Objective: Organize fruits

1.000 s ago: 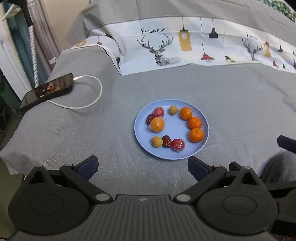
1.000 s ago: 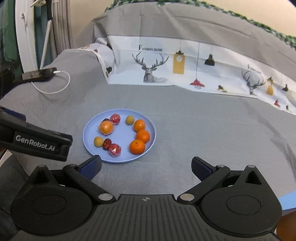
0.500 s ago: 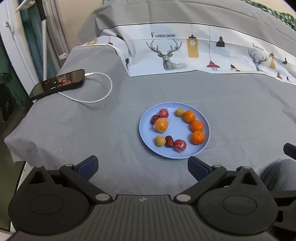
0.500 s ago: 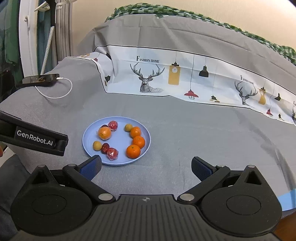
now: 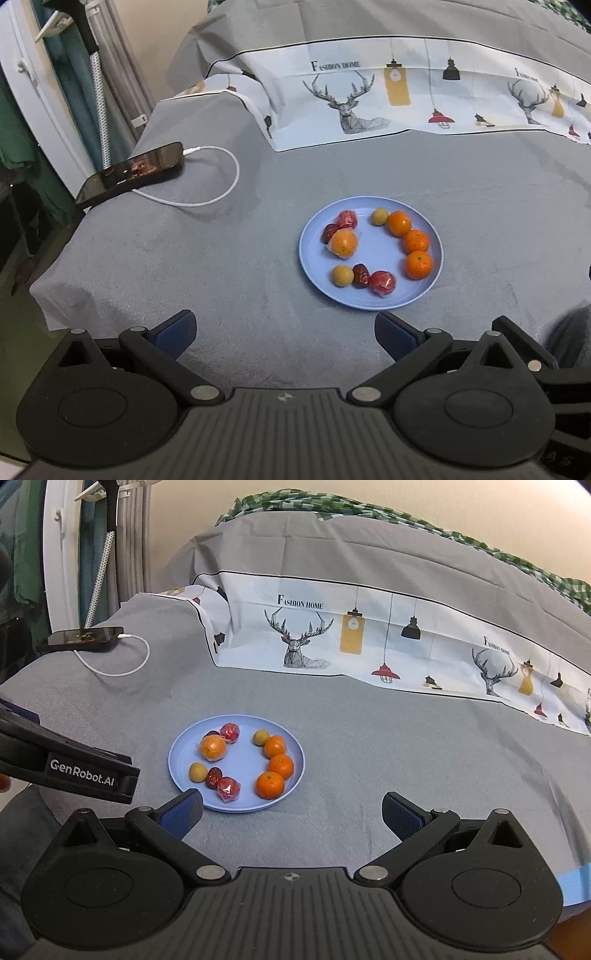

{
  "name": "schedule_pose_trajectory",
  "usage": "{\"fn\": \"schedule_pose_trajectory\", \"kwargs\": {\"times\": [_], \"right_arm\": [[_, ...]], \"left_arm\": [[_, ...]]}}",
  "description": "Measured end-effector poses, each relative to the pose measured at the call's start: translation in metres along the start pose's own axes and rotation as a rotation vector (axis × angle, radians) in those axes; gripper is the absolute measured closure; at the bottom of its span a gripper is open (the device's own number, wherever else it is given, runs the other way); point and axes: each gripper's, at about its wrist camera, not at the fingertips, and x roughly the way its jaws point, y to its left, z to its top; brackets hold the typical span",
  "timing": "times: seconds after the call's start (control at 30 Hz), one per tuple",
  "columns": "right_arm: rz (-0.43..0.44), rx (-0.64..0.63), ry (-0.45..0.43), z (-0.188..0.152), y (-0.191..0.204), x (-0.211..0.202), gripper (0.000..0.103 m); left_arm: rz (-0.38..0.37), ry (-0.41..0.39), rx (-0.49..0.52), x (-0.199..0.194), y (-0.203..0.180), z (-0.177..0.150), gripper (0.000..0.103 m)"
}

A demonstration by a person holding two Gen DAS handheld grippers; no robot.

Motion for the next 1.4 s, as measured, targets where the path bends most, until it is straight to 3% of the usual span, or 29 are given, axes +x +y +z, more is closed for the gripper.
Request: {"fn": "schedule_pose_trajectory", "kwargs": {"times": [1.4], "right_arm": [[0.006, 0.001, -0.002, 0.0031, -0.0015, 0.0004, 0.001]], "left_arm": [[-0.012, 0.015, 0.01, 0.0036, -0.0045, 0.0028, 0.0]]}}
